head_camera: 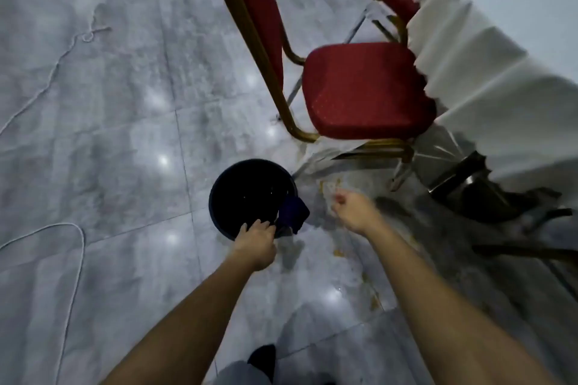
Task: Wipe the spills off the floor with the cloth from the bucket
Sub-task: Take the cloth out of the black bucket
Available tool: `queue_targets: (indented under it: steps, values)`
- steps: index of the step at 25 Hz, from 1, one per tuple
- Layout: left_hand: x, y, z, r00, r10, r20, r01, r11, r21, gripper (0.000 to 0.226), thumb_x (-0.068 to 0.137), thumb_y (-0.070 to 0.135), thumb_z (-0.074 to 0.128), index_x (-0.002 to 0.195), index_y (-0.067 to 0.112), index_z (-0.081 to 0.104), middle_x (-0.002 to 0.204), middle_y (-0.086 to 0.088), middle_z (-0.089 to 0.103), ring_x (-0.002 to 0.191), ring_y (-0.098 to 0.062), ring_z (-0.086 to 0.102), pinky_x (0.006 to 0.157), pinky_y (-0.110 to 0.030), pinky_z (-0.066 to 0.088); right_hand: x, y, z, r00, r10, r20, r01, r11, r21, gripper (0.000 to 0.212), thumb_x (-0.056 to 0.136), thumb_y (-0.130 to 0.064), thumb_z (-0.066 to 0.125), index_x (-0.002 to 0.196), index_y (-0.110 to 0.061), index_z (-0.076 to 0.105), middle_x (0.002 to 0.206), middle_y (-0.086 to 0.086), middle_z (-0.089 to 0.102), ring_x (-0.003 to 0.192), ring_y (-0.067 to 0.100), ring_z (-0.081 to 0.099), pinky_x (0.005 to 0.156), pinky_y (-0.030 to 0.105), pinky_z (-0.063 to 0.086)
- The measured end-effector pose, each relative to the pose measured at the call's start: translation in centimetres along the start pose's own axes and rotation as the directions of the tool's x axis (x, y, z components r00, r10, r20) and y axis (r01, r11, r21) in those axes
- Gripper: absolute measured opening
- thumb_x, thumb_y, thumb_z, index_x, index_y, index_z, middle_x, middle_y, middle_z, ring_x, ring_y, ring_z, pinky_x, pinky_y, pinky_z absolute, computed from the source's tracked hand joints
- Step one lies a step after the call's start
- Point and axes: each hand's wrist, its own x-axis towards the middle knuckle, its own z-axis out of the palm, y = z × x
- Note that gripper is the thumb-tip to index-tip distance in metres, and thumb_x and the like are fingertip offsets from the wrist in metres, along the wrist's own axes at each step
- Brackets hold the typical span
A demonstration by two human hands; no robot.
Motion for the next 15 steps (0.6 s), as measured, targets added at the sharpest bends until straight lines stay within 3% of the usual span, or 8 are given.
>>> queue_targets:
  steps: [2, 7, 10, 12, 13, 15]
  values:
    - [4.8, -0.1, 5.3, 0.998, -0.062, -0.012, 0.062, 0.998, 0.03, 0.06, 0.098, 0.028, 0.033, 0.152, 0.013, 0.012, 0.162, -0.008, 0.009, 0.149, -0.026, 0.004, 0.119, -0.047, 0.004, 5.9, 2.2, 3.6, 0.999, -0.039, -0.033, 0.037, 0.998, -0.053, 0.03, 0.096, -0.022, 0.045, 0.119, -0.009, 0.06, 0.122, 0.019, 0.064, 0.109, 0.034, 0.059, 0.093, 0.04, 0.049]
    - [13.2, -1.8, 18.7, 0.959, -0.118, -0.259, 0.129, 0.991, 0.024, 0.076, 0.095, 0.05, 0.027, 0.152, 0.014, -0.008, 0.162, -0.006, -0.008, 0.149, -0.026, -0.009, 0.118, -0.048, -0.003, 18.0, 3.7, 13.6, 0.98, -0.199, 0.005, 0.199, 0.977, -0.076, 0.041, 0.097, -0.018, 0.047, 0.136, -0.006, 0.046, 0.138, 0.019, 0.052, 0.125, 0.036, 0.05, 0.103, 0.039, 0.043]
    - [17.0, -2.8, 23.4, 0.848, -0.093, -0.522, 0.144, 0.988, 0.059, 0.091, 0.081, 0.056, 0.039, 0.153, 0.015, -0.001, 0.162, -0.007, 0.006, 0.148, -0.03, 0.004, 0.116, -0.054, 0.0, 24.2, 4.5, 17.6, 0.971, -0.236, 0.04, 0.237, 0.971, -0.035, 0.067, 0.09, -0.029, 0.061, 0.144, -0.003, 0.03, 0.145, 0.021, 0.043, 0.13, 0.035, 0.045, 0.106, 0.042, 0.04]
    - [18.3, -2.7, 24.8, 0.783, -0.074, -0.617, 0.176, 0.979, 0.106, 0.099, 0.073, 0.057, 0.046, 0.152, 0.014, 0.005, 0.161, -0.009, 0.014, 0.147, -0.034, 0.009, 0.114, -0.055, -0.003, 26.1, 5.4, 19.5, 0.972, -0.224, 0.068, 0.226, 0.974, -0.022, 0.086, 0.089, -0.037, 0.062, 0.15, -0.003, 0.011, 0.147, 0.024, 0.04, 0.132, 0.037, 0.044, 0.107, 0.04, 0.039]
    - [18.4, -2.6, 25.2, 0.782, -0.09, -0.617, 0.193, 0.976, 0.102, 0.101, 0.073, 0.059, 0.045, 0.152, 0.014, 0.001, 0.162, -0.009, 0.009, 0.148, -0.033, 0.003, 0.114, -0.055, -0.006, 26.3, 6.0, 20.4, 0.978, -0.206, 0.046, 0.207, 0.978, -0.033, 0.088, 0.089, -0.043, 0.06, 0.15, -0.002, 0.01, 0.146, 0.025, 0.041, 0.131, 0.038, 0.045, 0.105, 0.04, 0.04]
    - [18.1, -2.6, 25.1, 0.81, -0.119, -0.575, 0.201, 0.976, 0.082, 0.103, 0.076, 0.06, 0.044, 0.151, 0.016, -0.011, 0.162, -0.006, -0.004, 0.148, -0.029, -0.009, 0.114, -0.055, -0.01, 25.4, 6.6, 20.7, 0.986, -0.166, -0.022, 0.163, 0.982, -0.093, 0.081, 0.088, -0.054, 0.056, 0.142, 0.002, 0.031, 0.139, 0.025, 0.048, 0.124, 0.038, 0.05, 0.099, 0.04, 0.043]
